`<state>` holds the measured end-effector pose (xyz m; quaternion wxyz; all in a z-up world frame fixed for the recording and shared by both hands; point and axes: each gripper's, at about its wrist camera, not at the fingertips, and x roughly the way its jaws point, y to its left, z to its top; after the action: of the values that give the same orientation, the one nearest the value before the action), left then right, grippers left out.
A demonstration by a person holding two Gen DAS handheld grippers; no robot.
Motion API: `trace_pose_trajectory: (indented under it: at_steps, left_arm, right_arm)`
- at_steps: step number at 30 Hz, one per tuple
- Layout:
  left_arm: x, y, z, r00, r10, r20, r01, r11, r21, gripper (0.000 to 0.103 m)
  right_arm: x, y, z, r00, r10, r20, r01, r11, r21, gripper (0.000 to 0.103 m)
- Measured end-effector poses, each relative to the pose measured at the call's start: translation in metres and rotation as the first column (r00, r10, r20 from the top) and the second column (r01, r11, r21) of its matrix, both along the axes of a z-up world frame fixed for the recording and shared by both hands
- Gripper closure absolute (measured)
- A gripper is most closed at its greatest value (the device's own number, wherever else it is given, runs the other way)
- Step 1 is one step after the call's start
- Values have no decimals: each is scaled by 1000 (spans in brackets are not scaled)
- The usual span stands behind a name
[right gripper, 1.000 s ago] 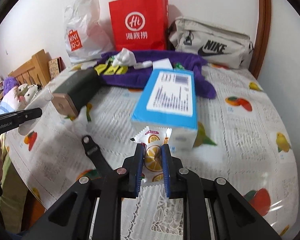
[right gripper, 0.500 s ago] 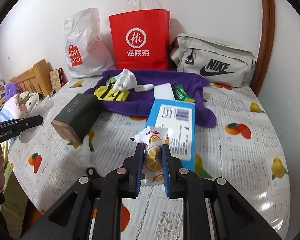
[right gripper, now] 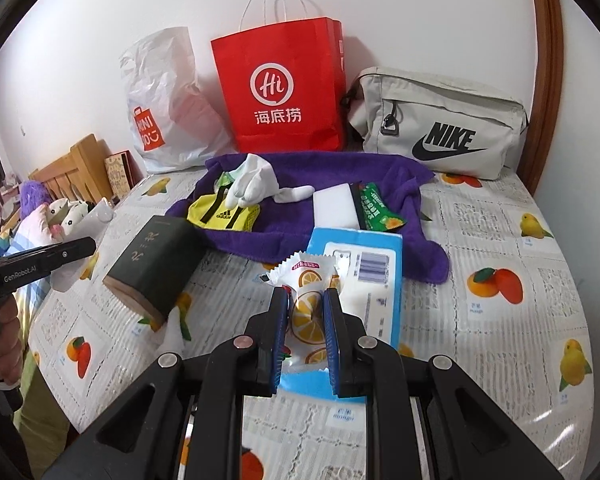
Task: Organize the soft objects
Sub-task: 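Carry the mesh bag and the packet toward the purple towel with both grippers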
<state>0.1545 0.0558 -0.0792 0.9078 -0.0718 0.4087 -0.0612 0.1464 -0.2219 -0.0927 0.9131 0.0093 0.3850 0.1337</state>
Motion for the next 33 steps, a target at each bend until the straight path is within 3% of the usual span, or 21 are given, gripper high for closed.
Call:
trace_pose_trajectory:
  at_steps: [33]
  left_arm:
    - [123, -19, -15, 997, -8, -81, 6, 1000, -15, 96]
  right_arm:
    - [128, -9, -5, 999, -7, -45, 7, 1000, 5, 85]
